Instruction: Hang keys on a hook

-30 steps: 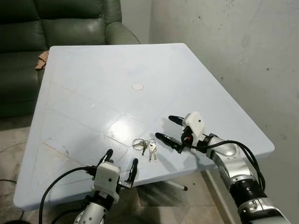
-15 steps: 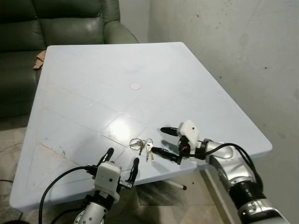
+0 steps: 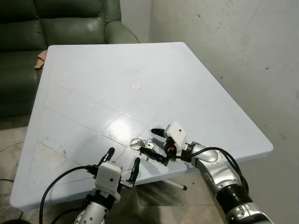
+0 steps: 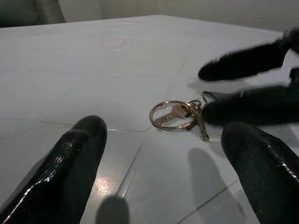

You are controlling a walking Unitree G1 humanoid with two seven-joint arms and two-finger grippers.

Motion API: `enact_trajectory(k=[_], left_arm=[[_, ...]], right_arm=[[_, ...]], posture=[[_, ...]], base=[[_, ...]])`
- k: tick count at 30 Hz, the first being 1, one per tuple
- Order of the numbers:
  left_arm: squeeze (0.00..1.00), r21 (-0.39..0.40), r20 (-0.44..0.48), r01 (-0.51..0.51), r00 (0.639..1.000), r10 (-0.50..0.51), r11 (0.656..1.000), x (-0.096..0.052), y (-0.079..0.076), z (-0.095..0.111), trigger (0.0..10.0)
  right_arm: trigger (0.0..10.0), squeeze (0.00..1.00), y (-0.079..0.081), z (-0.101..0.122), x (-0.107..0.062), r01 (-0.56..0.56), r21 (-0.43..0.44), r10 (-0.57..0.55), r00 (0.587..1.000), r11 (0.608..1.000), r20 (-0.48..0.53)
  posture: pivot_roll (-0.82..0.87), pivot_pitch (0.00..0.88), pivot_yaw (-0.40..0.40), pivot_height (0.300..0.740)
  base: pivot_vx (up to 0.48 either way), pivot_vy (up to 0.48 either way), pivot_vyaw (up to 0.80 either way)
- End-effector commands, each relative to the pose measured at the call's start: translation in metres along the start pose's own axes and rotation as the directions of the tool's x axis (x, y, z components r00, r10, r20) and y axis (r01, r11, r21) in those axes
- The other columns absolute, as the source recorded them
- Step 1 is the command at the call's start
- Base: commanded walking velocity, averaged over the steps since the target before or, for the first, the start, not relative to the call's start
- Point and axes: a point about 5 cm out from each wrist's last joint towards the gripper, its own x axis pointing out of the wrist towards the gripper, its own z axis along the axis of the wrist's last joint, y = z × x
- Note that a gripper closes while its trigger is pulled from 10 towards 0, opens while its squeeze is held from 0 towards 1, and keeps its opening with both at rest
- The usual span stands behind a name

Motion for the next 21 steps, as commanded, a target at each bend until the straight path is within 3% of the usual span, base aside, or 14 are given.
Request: enact_trajectory(k=[1,8,9,10,11,12,21], left_arm=[[0.00,0.003,-0.005,0.003,1.000,-0.003,1.000,-0.0027,-0.0006,0.0012,10.0],[0.00,0.000,-0.014,-0.001,1.000,0.001,1.000,-0.0062,-0.0023,0.0008,10.0],[0.00,-0.001,-0.017,-0.004,1.000,0.004,1.000,-0.0073,-0.0027,0.0006,10.0],[0.00,-0.001,-0.017,-0.004,1.000,0.004,1.000,-0.0073,-0.0027,0.0006,10.0],[0.00,-0.003,-0.019,-0.004,1.000,0.004,1.000,-0.0080,-0.0033,0.0005,10.0],[0.00,-0.003,-0.020,-0.005,1.000,0.005,1.000,-0.0086,-0.0036,0.0002,10.0],[0.00,-0.006,-0.024,-0.016,1.000,0.016,1.000,-0.0085,-0.0029,0.0003,10.0]], right_arm=[[10.0,0.00,0.0016,-0.0019,0.0007,-0.006,0.000,0.006,1.000,1.000,-0.018],[10.0,0.00,0.0003,-0.0018,0.0023,0.010,0.004,-0.010,0.999,1.000,-0.035],[4.5,0.00,0.0006,-0.0016,0.0022,0.006,0.006,-0.006,0.999,1.000,-0.032],[4.5,0.00,0.0006,-0.0016,0.0022,0.006,0.006,-0.006,0.999,1.000,-0.032],[1.0,0.00,0.0009,-0.0006,0.0015,0.001,0.009,0.000,1.000,1.000,-0.019],[0.0,0.00,0.0008,0.0001,0.0006,-0.010,0.014,0.010,1.000,1.000,-0.014],[0.0,0.00,-0.0045,0.0031,-0.0043,-0.017,0.031,0.017,1.000,0.999,0.009]], posture=[[0.05,0.129,-0.083,0.740],[0.06,0.144,-0.086,0.740],[0.06,0.145,-0.086,0.740],[0.06,0.145,-0.086,0.740],[0.06,0.147,-0.088,0.740],[0.06,0.148,-0.088,0.740],[0.06,0.152,-0.091,0.740]], base=[[0.000,0.000,0.00],[0.000,0.000,0.00],[0.000,0.000,0.00],[0.000,0.000,0.00],[0.000,0.000,0.00],[0.000,0.000,0.00],[0.000,0.000,0.00]])
